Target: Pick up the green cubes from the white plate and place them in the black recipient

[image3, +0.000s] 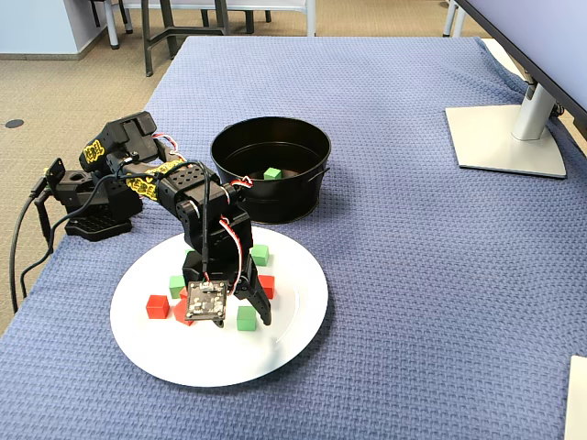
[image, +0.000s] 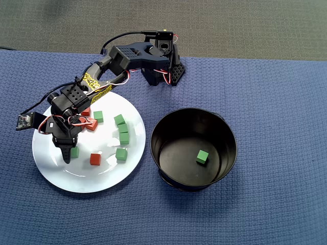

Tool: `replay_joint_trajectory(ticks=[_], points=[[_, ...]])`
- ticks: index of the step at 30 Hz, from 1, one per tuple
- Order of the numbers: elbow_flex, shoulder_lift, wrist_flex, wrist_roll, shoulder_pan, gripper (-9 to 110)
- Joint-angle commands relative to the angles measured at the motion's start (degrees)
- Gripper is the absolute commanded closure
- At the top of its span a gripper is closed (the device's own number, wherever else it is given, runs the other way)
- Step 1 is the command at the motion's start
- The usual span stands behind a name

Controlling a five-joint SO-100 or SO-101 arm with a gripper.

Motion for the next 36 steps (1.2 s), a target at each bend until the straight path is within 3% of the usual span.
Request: replay_joint_trajectory(ticks=[1, 36], points=[[0.7, 6.2, -2.5, 1.3, -0.7, 78], [5.8, 8.0, -6.6, 4.8, -3.2, 89]])
